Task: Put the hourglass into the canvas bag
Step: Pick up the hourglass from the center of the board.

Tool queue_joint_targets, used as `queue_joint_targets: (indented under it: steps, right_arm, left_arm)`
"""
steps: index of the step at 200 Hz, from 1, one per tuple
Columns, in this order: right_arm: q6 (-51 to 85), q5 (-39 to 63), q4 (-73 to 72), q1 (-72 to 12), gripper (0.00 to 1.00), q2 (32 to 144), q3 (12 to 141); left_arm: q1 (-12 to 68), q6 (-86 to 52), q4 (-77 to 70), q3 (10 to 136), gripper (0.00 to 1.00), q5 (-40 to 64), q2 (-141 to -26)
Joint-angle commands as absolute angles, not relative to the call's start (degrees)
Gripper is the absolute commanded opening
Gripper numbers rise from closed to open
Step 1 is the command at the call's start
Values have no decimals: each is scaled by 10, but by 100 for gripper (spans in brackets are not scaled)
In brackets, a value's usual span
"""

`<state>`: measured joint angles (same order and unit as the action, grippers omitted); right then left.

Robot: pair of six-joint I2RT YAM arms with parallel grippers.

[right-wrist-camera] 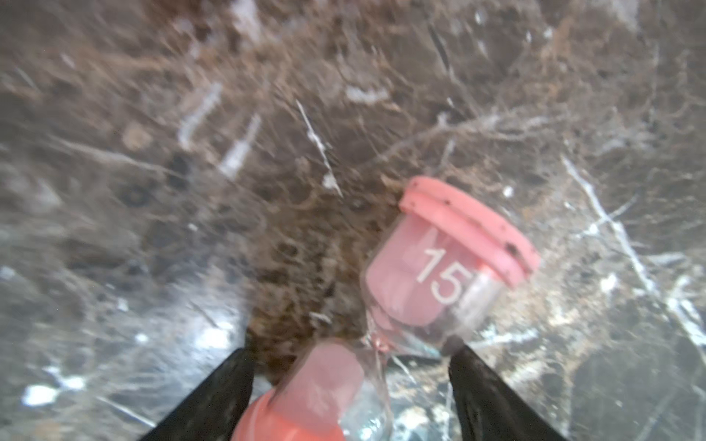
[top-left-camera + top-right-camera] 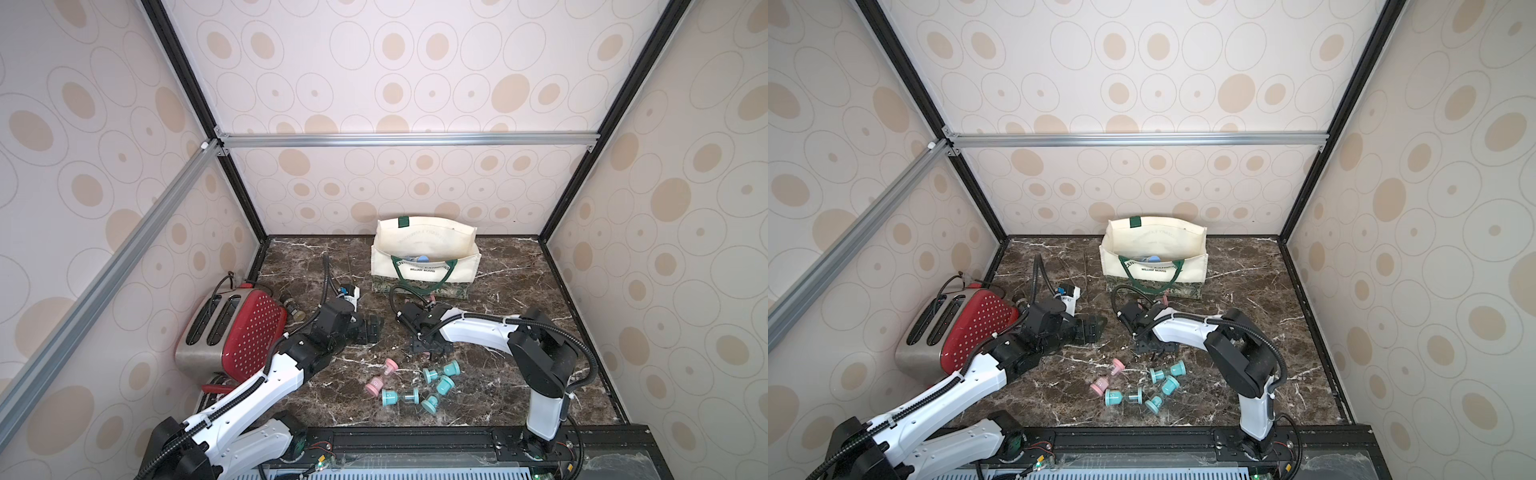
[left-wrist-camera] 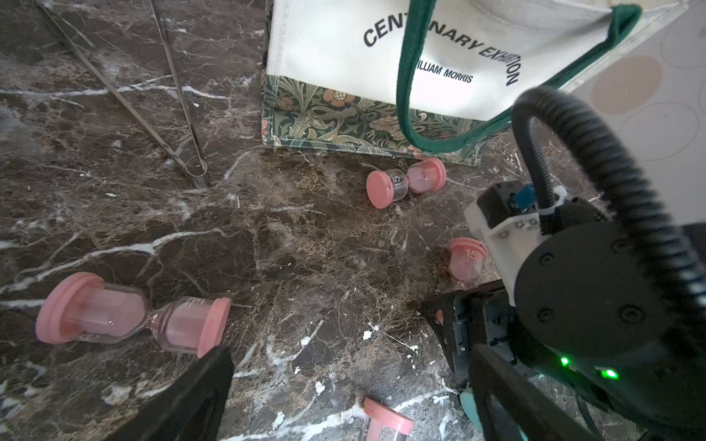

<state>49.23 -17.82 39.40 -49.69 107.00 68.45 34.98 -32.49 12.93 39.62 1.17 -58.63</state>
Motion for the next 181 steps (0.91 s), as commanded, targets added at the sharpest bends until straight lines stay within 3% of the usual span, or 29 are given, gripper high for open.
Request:
queue_joint_targets:
  steps: [1, 181]
  right_arm:
    - [496, -186, 435, -493, 79, 1044, 670]
    - [539, -133, 367, -480, 60, 1011, 585]
  left_arm:
    - [351, -324, 121, 414, 97, 10, -586]
    - [351, -336, 100, 407, 98, 9, -586]
